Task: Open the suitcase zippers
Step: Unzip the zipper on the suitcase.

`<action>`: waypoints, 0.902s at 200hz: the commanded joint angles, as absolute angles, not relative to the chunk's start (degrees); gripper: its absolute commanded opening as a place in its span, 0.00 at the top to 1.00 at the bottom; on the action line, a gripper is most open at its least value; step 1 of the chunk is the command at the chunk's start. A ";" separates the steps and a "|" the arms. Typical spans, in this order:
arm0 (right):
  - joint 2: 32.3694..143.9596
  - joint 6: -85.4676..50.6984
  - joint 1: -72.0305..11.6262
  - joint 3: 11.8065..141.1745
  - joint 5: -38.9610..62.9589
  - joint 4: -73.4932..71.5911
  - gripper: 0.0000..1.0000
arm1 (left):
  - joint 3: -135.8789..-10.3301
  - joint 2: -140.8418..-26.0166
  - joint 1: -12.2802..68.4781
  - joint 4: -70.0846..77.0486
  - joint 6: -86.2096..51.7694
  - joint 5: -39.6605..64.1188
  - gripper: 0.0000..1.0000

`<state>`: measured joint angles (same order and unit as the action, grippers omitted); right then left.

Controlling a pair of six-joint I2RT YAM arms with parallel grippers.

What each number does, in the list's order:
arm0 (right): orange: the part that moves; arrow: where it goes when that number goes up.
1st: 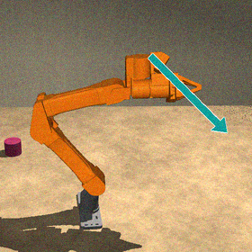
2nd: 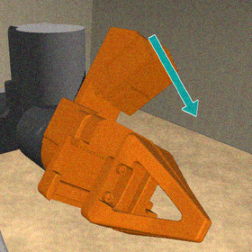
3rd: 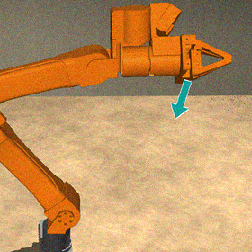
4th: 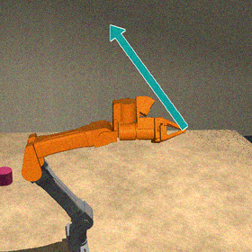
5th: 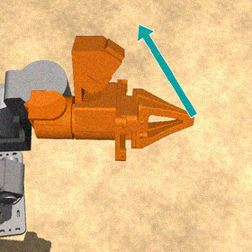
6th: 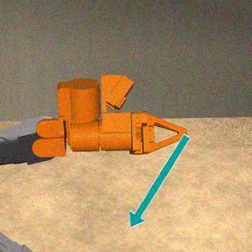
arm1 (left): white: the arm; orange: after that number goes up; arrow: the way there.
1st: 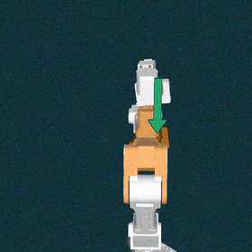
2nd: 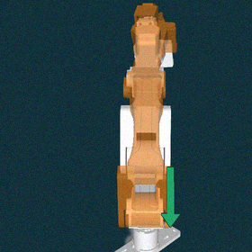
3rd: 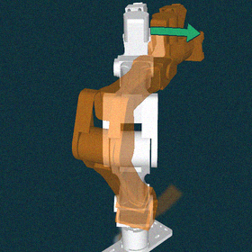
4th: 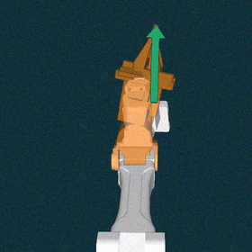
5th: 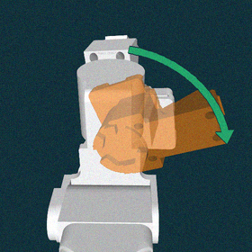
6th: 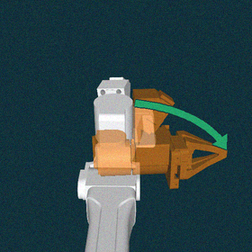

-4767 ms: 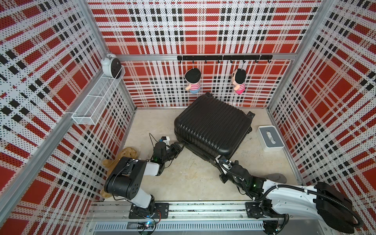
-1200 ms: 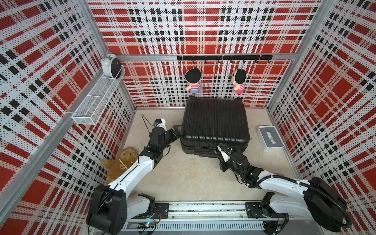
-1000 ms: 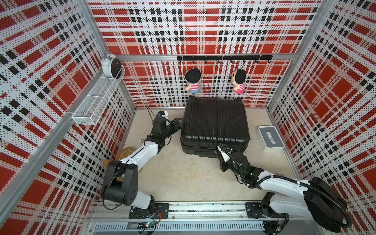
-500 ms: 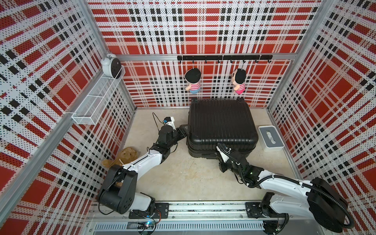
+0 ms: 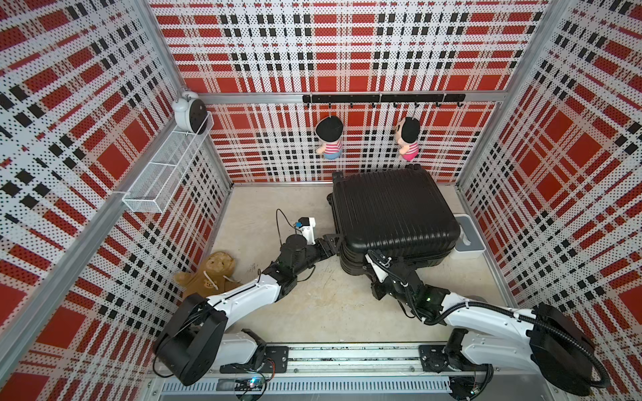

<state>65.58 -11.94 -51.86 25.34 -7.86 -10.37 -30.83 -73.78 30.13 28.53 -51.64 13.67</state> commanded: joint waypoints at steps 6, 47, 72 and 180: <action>66.03 -12.22 -52.73 27.20 -6.48 -12.73 1.00 | -29.45 -73.39 22.29 26.59 -50.97 20.91 0.33; 67.05 -12.04 -52.73 28.55 -6.55 -12.06 1.00 | -33.21 -82.25 15.39 31.52 -51.24 27.52 0.34; 67.59 -12.13 -52.72 28.87 -6.79 -11.87 1.00 | -37.70 -90.01 14.80 34.64 -52.11 31.64 0.39; 66.44 -12.39 -52.90 28.33 -7.42 -11.46 1.00 | -58.12 -113.45 9.48 39.53 -56.92 33.49 0.45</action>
